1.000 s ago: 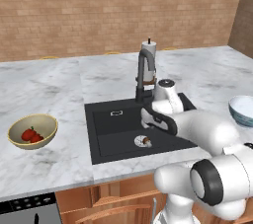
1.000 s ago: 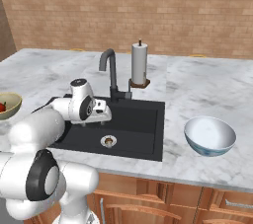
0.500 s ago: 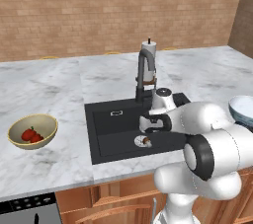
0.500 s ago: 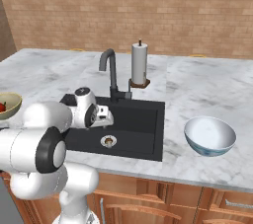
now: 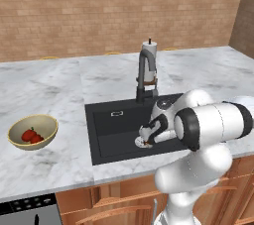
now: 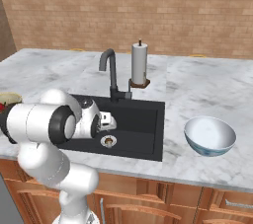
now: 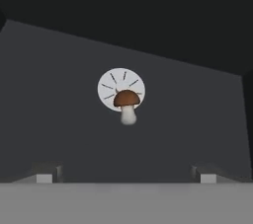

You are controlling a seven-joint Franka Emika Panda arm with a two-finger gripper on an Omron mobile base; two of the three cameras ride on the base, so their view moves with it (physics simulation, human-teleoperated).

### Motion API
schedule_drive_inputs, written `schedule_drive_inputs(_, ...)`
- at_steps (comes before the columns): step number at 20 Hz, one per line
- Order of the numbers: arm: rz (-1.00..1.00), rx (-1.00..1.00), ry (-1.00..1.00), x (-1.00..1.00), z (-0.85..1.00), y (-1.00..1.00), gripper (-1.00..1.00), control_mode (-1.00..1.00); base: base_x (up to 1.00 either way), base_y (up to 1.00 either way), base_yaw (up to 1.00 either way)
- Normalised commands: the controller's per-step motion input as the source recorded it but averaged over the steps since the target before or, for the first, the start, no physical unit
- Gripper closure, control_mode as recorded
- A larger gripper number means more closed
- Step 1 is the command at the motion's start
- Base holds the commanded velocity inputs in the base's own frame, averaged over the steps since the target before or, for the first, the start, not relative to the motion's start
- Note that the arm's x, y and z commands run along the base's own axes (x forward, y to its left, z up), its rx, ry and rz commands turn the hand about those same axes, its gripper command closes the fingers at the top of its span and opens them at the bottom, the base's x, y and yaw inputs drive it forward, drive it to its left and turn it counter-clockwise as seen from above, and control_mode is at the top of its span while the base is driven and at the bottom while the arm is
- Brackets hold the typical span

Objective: Pick the bell peppers from the cabinet and place them in one bowl. Pick the mushroom from the sink and place it in the other bowl.

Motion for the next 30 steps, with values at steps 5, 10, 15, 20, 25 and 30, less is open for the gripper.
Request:
schedule_drive_inputs(5, 0.00, 0.00, -0.11, 0.39, -0.29, -0.01, -1.00, -1.00, 0.00, 0.00, 0.00)
schedule_drive_inputs(10, 0.00, 0.00, -0.09, 0.40, -0.21, 0.00, -1.00, -1.00, 0.00, 0.00, 0.00)
schedule_drive_inputs(15, -0.02, 0.00, 0.02, 0.00, -0.24, 0.00, -1.00, -1.00, 0.00, 0.00, 0.00)
schedule_drive_inputs(20, -0.06, 0.00, 0.11, -0.14, -0.25, 0.03, -1.00, -1.00, 0.00, 0.00, 0.00)
schedule_drive_inputs(25, -0.04, 0.00, 0.11, -0.04, -0.27, 0.11, -1.00, -1.00, 0.00, 0.00, 0.00)
schedule_drive_inputs(30, 0.00, 0.00, 0.09, 0.00, -0.26, 0.19, -1.00, -1.00, 0.00, 0.00, 0.00)
